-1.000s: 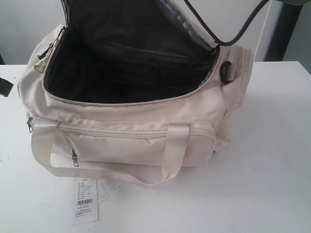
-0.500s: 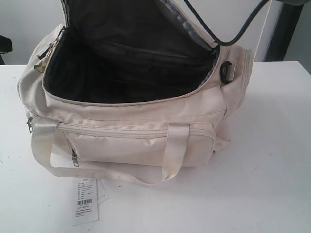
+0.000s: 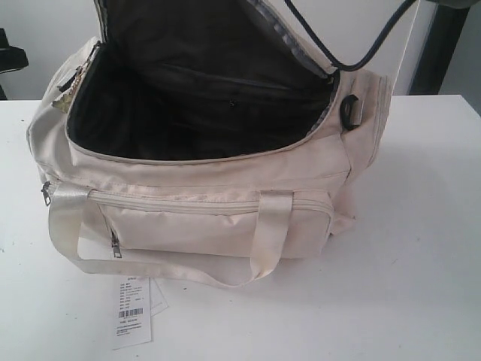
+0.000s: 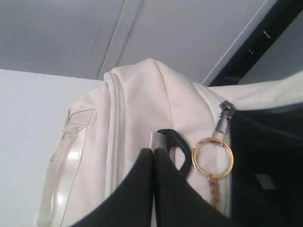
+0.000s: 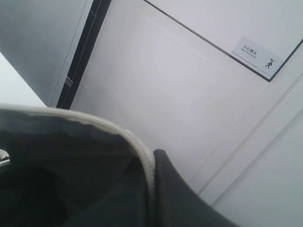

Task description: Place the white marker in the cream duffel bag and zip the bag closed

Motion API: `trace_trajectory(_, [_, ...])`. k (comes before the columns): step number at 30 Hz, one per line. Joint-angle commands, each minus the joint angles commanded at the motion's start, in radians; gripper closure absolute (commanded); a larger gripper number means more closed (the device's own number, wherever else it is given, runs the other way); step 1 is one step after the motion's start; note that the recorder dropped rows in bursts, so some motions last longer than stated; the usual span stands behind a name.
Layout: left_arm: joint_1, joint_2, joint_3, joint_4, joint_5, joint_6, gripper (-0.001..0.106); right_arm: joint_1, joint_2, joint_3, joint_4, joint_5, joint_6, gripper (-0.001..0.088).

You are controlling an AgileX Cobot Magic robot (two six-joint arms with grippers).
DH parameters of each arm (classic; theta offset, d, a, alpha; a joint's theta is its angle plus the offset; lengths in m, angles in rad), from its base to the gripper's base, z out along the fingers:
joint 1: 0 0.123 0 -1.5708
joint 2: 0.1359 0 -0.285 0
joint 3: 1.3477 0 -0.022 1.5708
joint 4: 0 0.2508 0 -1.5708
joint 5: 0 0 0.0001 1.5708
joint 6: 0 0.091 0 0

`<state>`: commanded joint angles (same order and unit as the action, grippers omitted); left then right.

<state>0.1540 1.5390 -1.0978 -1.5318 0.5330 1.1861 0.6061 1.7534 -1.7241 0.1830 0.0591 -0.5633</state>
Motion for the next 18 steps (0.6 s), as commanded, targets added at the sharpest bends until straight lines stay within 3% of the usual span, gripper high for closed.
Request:
trace_trajectory(4, [0.000,0.098,-0.082,0.000,0.065,-0.012,0.059,0.000,0.000,0.000,0.000,0.000,0.000,0.0868])
trace_trajectory(6, [0.000,0.125,-0.101,0.000,0.063,-0.023,0.050,0.000,0.000,0.000,0.000,0.000,0.000,0.0868])
trace_trajectory(18, [0.000,0.243,-0.148,-0.012,0.076,-0.062,0.049,0.000,0.000,0.000,0.000,0.000,0.000,0.0868])
